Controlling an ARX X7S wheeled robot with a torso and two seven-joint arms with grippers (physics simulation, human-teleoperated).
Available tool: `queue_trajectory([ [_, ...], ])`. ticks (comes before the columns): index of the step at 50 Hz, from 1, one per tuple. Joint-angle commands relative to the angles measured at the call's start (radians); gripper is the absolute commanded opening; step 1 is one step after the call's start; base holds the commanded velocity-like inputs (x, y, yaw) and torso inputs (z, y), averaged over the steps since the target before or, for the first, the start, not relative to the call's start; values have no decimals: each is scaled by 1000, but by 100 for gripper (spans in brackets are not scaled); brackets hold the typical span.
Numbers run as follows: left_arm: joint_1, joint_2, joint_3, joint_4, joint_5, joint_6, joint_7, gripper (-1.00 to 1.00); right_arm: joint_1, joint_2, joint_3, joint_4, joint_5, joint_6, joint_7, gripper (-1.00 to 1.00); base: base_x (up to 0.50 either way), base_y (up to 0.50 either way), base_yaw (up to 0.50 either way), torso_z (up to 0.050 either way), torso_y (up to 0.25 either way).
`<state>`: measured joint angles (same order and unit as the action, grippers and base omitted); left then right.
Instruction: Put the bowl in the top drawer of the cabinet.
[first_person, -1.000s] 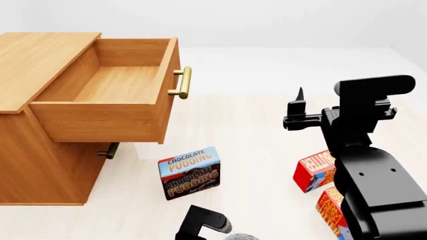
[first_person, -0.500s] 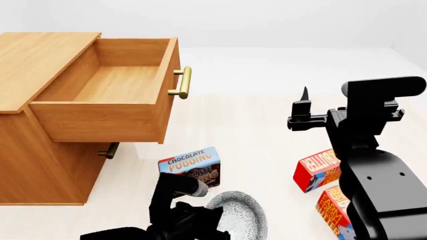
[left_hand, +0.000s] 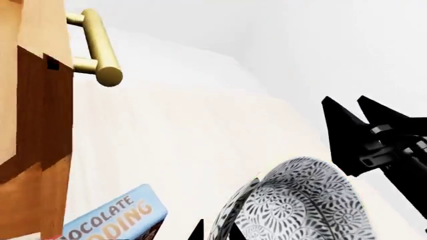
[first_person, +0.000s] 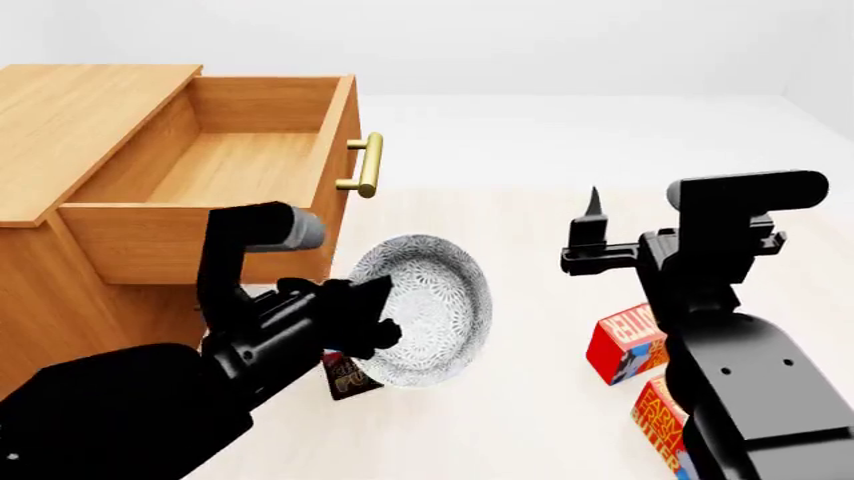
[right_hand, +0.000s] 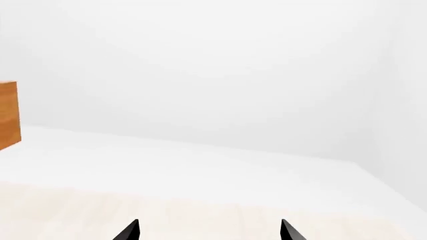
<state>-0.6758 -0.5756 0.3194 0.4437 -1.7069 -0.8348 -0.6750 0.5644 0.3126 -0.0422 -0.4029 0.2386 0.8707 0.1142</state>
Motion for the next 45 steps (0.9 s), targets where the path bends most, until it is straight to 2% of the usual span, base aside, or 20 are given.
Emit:
queue_trajectory([
  [1, -179, -31, -51, -15, -154, 6, -120, -100, -25, -4, -6, 5, 5, -24, -2, 100, 0, 0, 0, 0, 0],
  [15, -477, -25, -14, -221, -163, -20, -240, -100, -56, 4, -35, -5, -5, -53, -5, 100, 0, 0, 0, 0, 0],
  [25, -614, -12, -7, -362, -156, -7, -294, -100, -69, 11, -63, -18, -16, -72, -6, 100, 0, 0, 0, 0, 0],
  [45, -733, 35, 90, -737, 88, 39, -179, -100, -128, 9, -27, -48, 16, -95, -6, 100, 0, 0, 0, 0, 0],
])
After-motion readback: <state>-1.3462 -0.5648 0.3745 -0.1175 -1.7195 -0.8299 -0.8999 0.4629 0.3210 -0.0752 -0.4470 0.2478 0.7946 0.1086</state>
